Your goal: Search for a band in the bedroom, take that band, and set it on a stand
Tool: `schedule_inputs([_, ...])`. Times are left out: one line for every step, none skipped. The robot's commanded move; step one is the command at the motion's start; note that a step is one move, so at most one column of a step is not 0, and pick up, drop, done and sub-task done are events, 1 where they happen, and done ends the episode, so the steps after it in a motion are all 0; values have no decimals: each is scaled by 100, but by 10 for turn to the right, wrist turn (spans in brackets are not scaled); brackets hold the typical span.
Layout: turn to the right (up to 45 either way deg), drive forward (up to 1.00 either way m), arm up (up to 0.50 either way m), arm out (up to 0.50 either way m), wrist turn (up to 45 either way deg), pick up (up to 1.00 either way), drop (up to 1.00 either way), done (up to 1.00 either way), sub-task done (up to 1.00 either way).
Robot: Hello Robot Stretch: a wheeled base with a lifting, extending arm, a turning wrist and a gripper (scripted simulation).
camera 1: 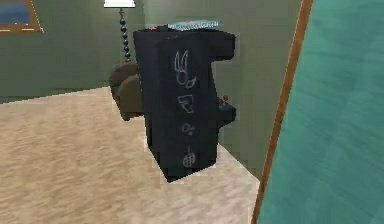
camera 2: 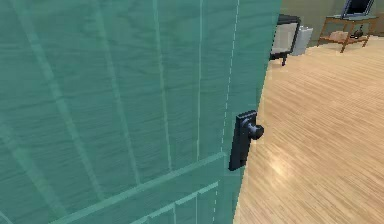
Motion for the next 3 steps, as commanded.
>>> schedule_inputs([0,5,0,0,0,0,0,0,0])
schedule_inputs([-450,0,0,0,0,0,0,0,0])
schedule_inputs([-60,0,0,0,0,0,0,0,0])
